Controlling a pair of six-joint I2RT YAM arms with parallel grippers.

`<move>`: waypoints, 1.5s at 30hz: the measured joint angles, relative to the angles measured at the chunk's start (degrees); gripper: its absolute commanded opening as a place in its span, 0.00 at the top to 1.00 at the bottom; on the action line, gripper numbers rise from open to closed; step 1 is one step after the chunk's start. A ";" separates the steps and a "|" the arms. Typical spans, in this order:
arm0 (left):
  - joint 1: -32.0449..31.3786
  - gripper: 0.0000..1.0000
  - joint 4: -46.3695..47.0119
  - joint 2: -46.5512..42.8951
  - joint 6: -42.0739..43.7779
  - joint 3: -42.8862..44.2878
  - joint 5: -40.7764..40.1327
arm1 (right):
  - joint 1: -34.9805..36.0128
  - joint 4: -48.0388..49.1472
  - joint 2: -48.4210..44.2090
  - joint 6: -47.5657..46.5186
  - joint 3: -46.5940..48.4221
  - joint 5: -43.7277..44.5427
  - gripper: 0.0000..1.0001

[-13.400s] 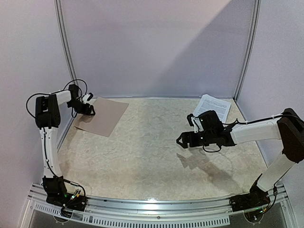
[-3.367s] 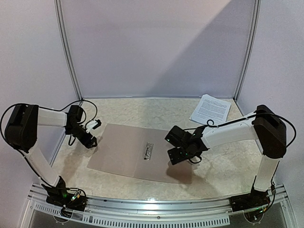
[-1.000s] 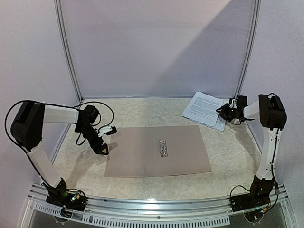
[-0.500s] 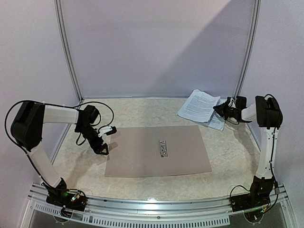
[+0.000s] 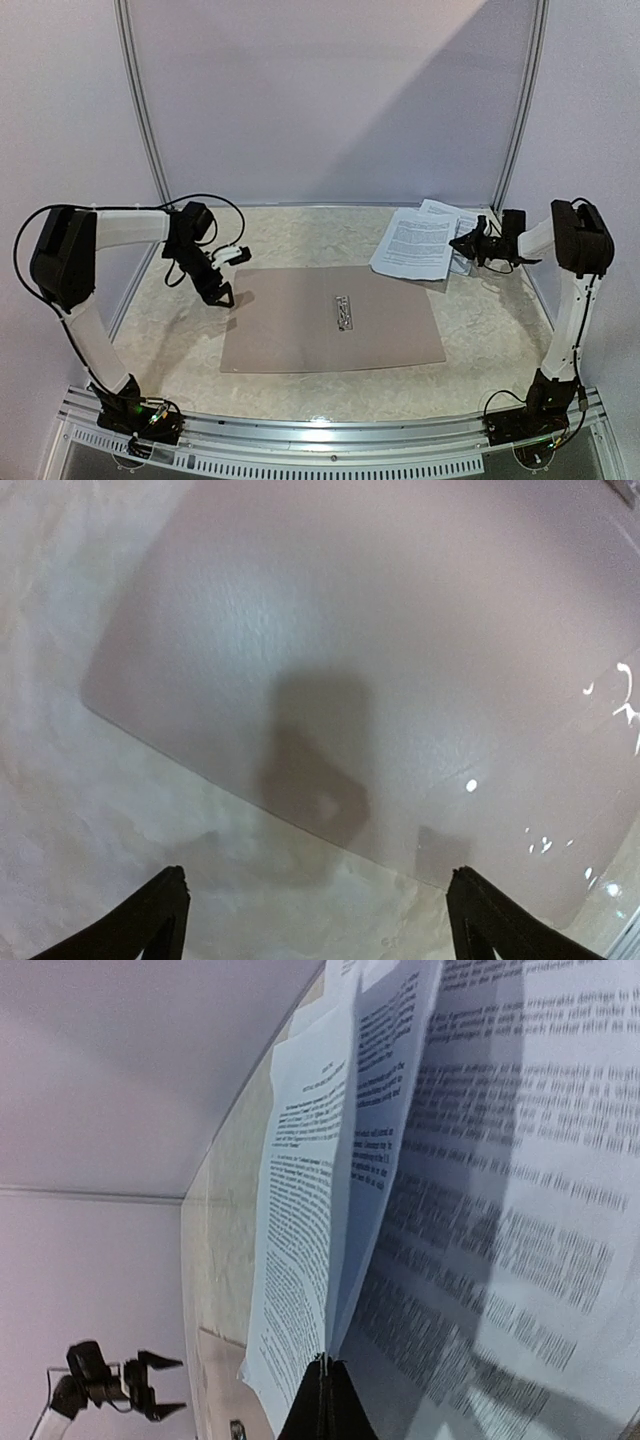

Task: Put the files into the folder
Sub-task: Pass from the right arm to the left

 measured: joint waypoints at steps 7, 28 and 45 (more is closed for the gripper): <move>-8.39 0.08 -3.85 8.59 -0.90 21.44 -0.13 | 0.04 -13.88 -17.00 -10.75 -11.04 -2.54 1.00; -51.69 0.38 2.95 30.29 18.80 43.30 -17.88 | 0.04 -32.41 -27.58 -18.36 -22.80 -6.86 1.00; -51.21 0.59 3.58 33.20 24.26 43.06 -19.17 | 0.04 -33.75 -27.21 -20.06 -22.80 -6.88 1.00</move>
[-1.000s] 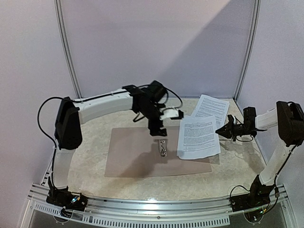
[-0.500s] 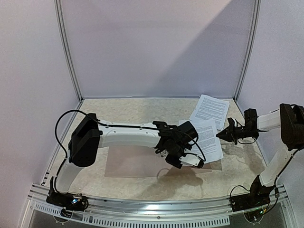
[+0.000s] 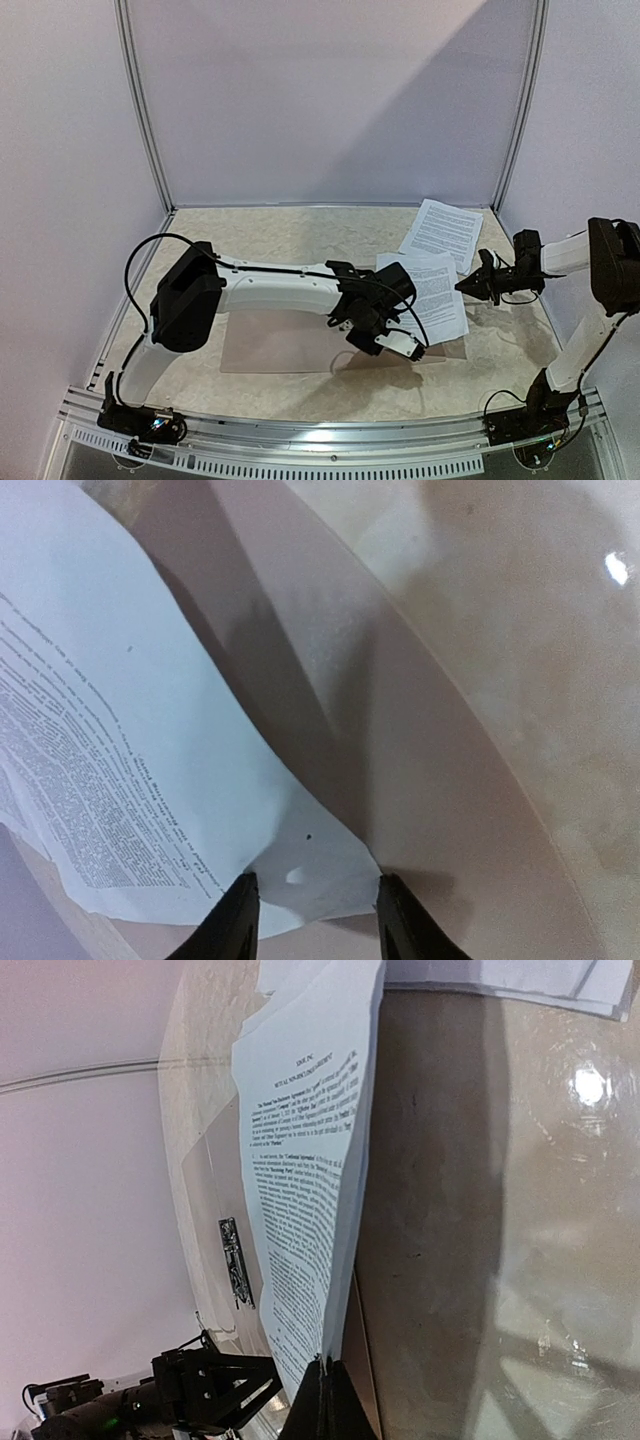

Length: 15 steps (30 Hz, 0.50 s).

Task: Put the files into the folder
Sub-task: Pass from the right arm to the left

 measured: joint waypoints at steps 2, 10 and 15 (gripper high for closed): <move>0.00 0.69 -0.11 0.13 0.00 0.17 -0.07 | 0.00 0.00 0.04 -0.02 0.00 -0.02 1.00; 0.00 1.00 0.37 0.26 -0.04 0.15 -1.92 | 0.00 0.00 0.22 -0.07 0.00 -0.15 1.00; 0.09 1.00 2.08 0.26 -1.49 -0.09 -2.34 | 0.00 -0.61 0.74 -0.70 0.37 0.68 1.00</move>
